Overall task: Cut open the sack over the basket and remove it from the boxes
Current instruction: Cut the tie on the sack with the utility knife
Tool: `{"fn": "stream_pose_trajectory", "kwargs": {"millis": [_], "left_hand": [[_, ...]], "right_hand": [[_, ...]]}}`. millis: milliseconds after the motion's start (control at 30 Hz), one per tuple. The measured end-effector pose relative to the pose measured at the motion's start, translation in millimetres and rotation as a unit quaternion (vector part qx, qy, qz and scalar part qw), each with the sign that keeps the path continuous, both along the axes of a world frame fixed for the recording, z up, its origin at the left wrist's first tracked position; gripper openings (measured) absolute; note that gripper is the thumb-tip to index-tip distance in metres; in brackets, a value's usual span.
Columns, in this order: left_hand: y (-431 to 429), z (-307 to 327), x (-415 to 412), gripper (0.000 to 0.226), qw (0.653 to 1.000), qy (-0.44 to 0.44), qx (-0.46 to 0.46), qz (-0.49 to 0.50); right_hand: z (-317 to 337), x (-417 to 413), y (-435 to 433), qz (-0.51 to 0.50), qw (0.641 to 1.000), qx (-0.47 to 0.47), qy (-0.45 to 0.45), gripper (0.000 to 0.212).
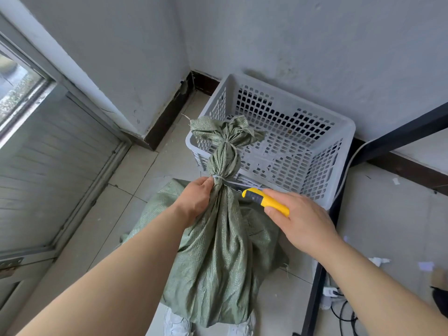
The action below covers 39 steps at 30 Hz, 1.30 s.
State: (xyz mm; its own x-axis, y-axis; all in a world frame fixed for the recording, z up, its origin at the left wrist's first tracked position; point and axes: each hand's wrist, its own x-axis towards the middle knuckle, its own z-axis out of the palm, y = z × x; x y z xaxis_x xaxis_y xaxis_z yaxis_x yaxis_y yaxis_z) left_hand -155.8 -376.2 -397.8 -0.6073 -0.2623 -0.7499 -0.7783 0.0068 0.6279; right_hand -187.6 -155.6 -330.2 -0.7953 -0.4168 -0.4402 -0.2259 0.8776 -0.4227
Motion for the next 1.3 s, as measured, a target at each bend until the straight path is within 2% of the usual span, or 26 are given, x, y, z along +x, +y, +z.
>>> {"fn": "stream_pose_trajectory", "kwargs": {"millis": [167,400,500,833,1033,1200,1300], "left_hand": [[4,2,0,0.041,1.0,0.017,0.006,-0.003],[7,1,0,0.037,1.0,0.027,0.002,0.007],[9,2,1,0.032,0.999,0.033,0.013,0.015],[13,0,2,0.043,0.999,0.05,-0.015,-0.001],[20,2,1,0.021,0.995,0.084,-0.055,-0.018],[31,-3,5,0.033,0.994,0.084,-0.042,0.054],[38,-4,8,0.027,0.992,0.085,-0.038,0.082]], "right_hand": [[-4,0,-1,-0.004,0.999,0.02,0.049,0.045],[-3,3,-2,-0.004,0.997,0.012,0.073,0.044],[-4,4,-3,-0.006,0.997,0.01,0.07,0.044],[-4,5,-9,-0.034,0.998,0.02,0.039,0.046],[-4,8,-13,-0.031,0.996,0.068,0.042,0.048],[-2,11,-23,-0.064,0.995,0.061,0.049,0.038],[-1,9,-30,-0.062,0.994,0.069,0.055,0.04]]}}
